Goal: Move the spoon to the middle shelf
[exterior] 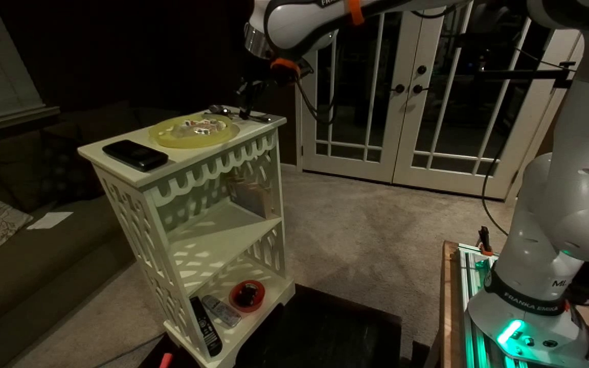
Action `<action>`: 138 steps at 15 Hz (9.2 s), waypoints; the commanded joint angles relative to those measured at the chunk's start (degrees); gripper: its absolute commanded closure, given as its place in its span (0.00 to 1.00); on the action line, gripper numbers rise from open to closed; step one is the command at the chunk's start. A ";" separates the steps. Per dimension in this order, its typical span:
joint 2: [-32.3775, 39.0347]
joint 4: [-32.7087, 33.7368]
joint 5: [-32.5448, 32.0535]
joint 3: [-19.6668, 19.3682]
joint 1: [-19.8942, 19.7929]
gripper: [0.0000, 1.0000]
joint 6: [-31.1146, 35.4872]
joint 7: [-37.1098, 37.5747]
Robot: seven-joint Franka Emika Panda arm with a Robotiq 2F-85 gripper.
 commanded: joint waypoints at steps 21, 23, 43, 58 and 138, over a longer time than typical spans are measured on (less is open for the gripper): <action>-3.29 5.23 15.70 -0.09 -0.78 0.95 -14.91 -5.32; -3.88 5.33 16.99 -0.26 -0.72 0.95 -15.76 -5.95; -7.87 2.94 28.92 -1.27 0.49 0.91 -47.03 -37.17; -10.92 -13.98 33.92 -1.45 0.46 0.98 -41.84 -51.28; 34.88 -4.15 -34.92 -5.09 10.93 0.98 46.67 66.46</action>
